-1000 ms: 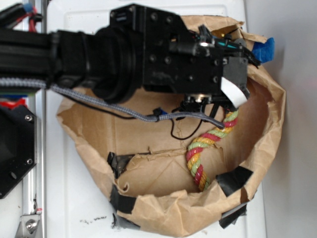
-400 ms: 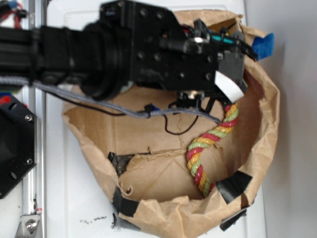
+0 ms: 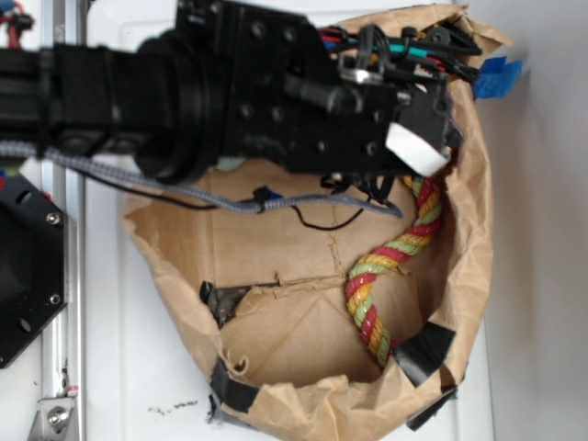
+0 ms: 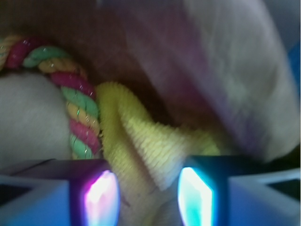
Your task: Grab the yellow cloth.
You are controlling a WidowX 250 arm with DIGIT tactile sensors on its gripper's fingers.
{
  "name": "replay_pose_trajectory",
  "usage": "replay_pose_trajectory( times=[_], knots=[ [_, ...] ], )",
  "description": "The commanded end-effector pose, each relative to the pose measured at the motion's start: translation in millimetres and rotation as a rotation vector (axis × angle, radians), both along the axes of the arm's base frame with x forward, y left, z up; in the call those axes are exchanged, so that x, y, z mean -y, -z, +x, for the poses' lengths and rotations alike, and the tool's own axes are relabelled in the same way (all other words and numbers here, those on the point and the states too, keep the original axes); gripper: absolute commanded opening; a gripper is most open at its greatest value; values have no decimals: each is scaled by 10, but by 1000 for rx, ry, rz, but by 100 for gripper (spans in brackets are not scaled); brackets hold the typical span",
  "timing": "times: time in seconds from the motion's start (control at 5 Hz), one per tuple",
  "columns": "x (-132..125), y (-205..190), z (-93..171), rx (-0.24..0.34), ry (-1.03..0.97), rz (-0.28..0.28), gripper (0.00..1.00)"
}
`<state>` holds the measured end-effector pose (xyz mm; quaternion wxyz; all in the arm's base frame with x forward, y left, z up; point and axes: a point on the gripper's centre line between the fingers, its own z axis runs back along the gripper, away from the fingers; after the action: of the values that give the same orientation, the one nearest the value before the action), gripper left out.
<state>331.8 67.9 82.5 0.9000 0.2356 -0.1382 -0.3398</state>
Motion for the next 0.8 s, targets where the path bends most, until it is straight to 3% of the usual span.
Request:
replay_pose_trajectory(
  times=[0.0, 0.6],
  knots=[
    [123, -77, 131, 39, 10, -10, 100],
    [232, 62, 198, -2, 18, -9, 100]
  ],
)
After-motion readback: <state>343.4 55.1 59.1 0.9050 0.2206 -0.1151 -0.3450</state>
